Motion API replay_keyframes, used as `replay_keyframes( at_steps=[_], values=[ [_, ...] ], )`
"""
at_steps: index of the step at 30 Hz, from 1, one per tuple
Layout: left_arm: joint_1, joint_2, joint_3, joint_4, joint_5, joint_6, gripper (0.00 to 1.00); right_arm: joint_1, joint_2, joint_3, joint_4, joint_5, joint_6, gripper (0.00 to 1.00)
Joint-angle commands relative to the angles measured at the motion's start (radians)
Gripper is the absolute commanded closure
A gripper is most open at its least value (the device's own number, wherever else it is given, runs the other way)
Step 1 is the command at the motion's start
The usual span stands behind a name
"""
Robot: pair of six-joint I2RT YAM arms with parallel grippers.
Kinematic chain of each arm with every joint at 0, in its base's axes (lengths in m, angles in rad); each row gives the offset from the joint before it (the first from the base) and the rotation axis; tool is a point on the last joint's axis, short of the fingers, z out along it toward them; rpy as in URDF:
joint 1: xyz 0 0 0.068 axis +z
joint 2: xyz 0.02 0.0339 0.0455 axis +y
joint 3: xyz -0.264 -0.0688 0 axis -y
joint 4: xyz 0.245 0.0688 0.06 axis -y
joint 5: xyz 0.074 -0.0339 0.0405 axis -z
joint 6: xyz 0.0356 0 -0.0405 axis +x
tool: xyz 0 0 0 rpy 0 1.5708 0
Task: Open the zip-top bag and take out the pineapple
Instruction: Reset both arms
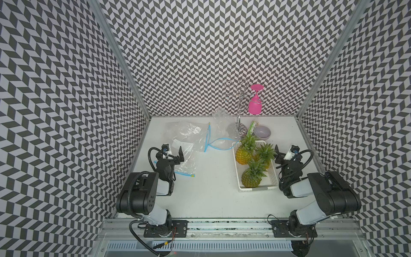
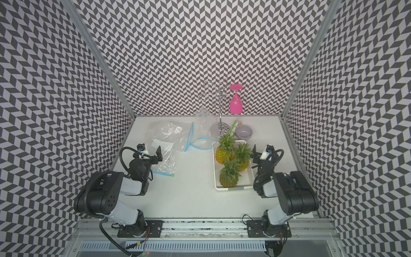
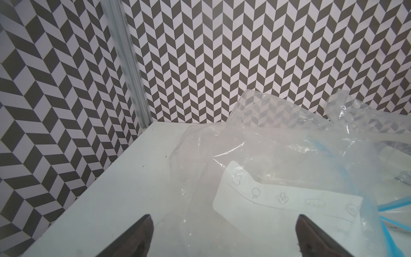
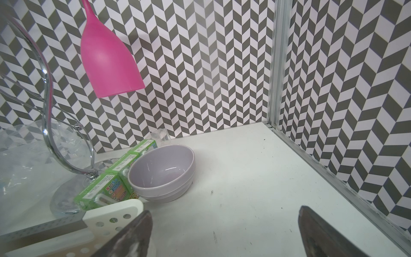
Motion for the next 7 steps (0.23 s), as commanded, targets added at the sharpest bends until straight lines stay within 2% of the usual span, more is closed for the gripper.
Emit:
replay_keyframes(
  at_steps=[1,7],
  values=[
    [0.002,0.003,0.017,0.012,-0.004,0.012,0.00,0.006,0.013,0.000,0.066,0.016,-0.015,0.00],
    [-0.003,-0.005,0.010,0.020,-0.011,0.015,0.00,0.006,0.013,0.000,0.066,0.016,-0.014,0.00]
  ],
)
